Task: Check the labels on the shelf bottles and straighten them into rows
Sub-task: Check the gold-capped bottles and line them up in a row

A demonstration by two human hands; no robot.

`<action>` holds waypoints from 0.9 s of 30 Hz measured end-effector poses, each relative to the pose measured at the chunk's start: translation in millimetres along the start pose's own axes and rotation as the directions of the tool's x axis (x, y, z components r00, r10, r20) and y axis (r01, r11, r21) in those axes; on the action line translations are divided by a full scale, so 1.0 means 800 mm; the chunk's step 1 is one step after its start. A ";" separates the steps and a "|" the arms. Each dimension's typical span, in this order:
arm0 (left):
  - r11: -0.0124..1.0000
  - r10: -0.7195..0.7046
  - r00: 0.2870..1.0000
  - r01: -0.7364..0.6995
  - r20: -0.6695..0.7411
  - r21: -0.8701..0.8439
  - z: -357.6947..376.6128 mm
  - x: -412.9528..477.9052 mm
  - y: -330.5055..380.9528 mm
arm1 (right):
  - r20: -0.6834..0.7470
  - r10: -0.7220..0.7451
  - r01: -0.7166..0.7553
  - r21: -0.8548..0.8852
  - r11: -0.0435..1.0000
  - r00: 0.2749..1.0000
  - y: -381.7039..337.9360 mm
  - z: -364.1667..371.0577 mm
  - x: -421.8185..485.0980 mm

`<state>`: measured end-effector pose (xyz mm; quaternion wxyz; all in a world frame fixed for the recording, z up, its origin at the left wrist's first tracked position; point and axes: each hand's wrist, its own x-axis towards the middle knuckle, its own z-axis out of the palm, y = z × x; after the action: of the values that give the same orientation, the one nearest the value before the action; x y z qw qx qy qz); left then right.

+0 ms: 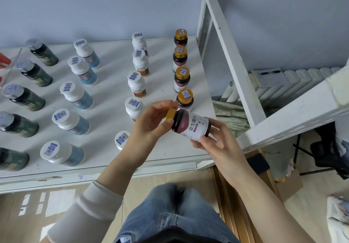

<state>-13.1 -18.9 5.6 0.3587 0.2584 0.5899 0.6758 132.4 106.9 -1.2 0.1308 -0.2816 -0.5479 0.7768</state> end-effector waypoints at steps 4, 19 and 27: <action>0.952 -0.217 0.976 0.210 -0.006 -0.222 0.012 0.006 -0.008 | -0.156 -0.151 0.125 -0.160 0.979 0.976 -0.003 0.019 -0.002; 0.963 -0.072 0.994 0.048 0.083 0.264 0.010 0.035 -0.011 | -0.139 -0.152 -0.025 -0.811 0.585 0.979 0.017 0.007 0.002; 0.693 0.037 0.967 -0.205 0.251 0.691 0.018 0.033 -0.053 | 0.063 -0.203 0.047 -0.995 -0.082 0.977 -0.006 -0.010 0.031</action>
<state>-10.4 12.5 -35.8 0.2475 0.4874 0.7435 0.3852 116.1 127.7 -5.7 -0.0158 -0.2763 -0.9560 0.0975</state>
